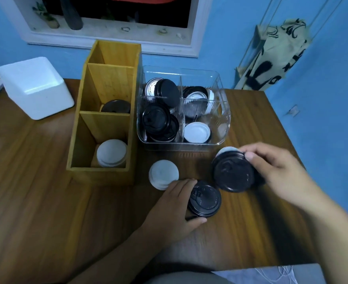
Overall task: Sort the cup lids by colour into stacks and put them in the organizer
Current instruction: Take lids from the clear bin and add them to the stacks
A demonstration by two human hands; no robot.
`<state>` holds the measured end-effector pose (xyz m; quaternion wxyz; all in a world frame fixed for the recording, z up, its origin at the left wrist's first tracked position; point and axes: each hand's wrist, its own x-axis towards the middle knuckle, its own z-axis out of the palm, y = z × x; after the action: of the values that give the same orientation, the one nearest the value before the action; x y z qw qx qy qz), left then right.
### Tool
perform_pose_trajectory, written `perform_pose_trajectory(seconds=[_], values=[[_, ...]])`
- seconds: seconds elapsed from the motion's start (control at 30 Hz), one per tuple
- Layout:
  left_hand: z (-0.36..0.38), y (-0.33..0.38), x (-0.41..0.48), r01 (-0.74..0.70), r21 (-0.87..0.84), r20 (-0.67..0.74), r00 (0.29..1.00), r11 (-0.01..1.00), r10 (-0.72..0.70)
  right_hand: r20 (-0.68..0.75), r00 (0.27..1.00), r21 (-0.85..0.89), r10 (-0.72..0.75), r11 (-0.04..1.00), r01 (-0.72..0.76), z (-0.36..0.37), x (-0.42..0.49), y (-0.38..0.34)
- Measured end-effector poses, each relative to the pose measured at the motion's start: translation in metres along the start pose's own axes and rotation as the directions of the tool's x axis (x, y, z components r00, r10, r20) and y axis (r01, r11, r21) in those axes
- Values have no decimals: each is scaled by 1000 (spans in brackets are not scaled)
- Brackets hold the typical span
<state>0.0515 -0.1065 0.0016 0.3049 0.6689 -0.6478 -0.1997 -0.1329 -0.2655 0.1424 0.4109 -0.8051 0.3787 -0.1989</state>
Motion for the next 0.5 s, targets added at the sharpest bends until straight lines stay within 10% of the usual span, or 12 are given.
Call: perform_pose_trajectory(seconds=[0.2,0.5], values=[[3,-2,-1,-2,11,-9,1000,1000,2,104,942,83,320,941,-329,16,-61,86],[5,-2,0,-3,21,-28,1000,1000,4,-89,985,-342,145,925,-167,44,-93,96]])
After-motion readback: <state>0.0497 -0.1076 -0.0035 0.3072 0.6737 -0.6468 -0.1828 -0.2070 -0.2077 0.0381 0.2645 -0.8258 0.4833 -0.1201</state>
